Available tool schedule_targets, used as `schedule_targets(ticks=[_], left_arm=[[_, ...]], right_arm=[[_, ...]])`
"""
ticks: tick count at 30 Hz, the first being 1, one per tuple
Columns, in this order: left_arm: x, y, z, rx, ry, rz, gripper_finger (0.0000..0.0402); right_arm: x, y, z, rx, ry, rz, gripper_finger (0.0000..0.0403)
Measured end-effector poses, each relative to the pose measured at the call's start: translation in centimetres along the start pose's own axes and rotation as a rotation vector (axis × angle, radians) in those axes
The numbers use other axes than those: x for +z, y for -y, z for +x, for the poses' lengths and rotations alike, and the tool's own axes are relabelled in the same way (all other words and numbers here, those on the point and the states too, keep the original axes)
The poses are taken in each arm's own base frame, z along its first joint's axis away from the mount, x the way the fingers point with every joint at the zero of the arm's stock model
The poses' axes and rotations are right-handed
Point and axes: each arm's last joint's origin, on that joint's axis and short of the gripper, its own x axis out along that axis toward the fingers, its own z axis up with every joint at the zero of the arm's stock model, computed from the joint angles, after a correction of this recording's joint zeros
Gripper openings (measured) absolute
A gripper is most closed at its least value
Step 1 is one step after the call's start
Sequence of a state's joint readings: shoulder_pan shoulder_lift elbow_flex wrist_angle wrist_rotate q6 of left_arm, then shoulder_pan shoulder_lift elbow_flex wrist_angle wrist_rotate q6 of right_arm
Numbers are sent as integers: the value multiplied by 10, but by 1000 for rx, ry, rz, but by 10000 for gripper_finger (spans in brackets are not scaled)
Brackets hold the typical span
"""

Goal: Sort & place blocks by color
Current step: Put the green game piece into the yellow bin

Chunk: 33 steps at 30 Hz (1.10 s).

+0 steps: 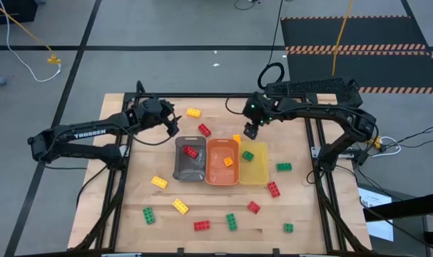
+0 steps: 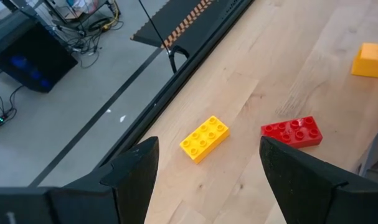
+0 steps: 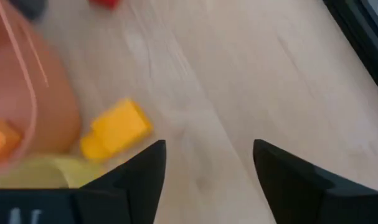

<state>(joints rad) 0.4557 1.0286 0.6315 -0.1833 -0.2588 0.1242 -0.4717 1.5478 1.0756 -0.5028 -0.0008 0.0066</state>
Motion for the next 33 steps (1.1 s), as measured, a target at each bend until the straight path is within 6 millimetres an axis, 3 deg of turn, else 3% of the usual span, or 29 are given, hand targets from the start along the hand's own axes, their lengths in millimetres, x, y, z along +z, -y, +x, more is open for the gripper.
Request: schedule_targets(ticks=[9,16,24,28,33], left_arm=[[0,0,0,-1,1,1,278],[0,0,0,-2,-5,3,278],[0,0,0,-1,-1,3,278],[0,0,0,0,-2,3,278],[-1,0,0,-1,-6,7,278]], right_arm=[[-6,-4,-38,12,28,-3,229],[-38,-10,-58,12,-239,28,225],[-57,-43,-80,98,-343,-61,235],[-66,-62,-84,120,-385,-139,250],[-81,-84,-79,105,-441,-102,265]])
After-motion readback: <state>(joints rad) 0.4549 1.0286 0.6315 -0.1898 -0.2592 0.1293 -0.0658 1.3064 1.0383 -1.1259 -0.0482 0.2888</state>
